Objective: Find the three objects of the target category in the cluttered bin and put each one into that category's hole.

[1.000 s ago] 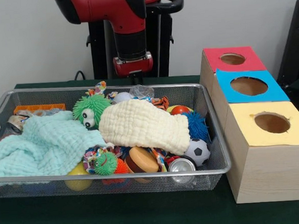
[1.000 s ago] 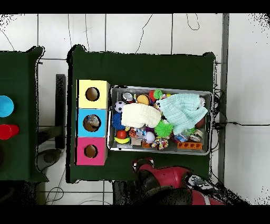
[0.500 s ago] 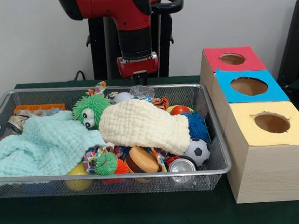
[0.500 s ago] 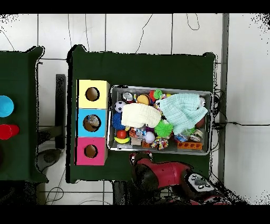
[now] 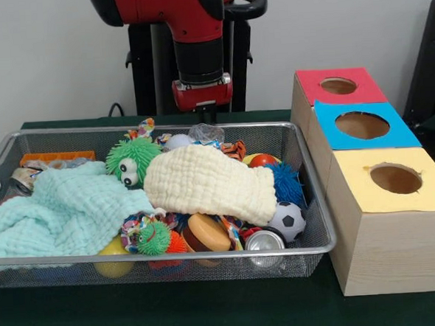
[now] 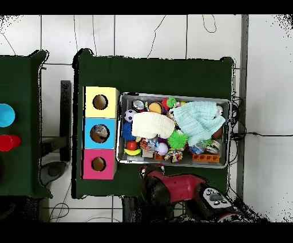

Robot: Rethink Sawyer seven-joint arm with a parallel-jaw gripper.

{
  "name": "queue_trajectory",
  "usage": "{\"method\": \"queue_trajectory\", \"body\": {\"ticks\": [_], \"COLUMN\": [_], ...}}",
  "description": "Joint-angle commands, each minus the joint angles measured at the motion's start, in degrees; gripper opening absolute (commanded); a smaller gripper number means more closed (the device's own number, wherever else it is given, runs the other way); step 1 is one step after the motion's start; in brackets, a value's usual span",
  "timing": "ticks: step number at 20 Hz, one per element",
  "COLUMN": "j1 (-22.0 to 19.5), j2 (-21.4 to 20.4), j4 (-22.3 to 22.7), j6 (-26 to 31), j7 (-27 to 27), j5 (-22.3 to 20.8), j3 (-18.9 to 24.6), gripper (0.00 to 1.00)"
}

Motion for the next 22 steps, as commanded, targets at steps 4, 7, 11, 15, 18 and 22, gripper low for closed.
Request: {"method": "queue_trajectory", "body": {"ticks": [4, 7, 11, 15, 18, 22], "j1": [0.4, 1.2, 2.5, 3.5, 3.7, 3.7], "j2": [2.5, 2.8, 2.9, 2.8, 2.6, 2.5], "j4": [-7.8, -8.2, -8.3, -8.7, -8.6, -8.7], "j6": [3.9, 5.2, 4.7, 3.6, 3.5, 4.3], "j7": [6.9, 7.2, 7.8, 7.7, 7.4, 7.1], "j5": [3.8, 4.9, 5.9, 6.5, 6.8, 7.2], "j3": [3.1, 2.4, 0.9, 0.0, 0.1, 0.1], "gripper": [0.0, 0.0, 0.0, 0.0, 0.0, 1.0]}}
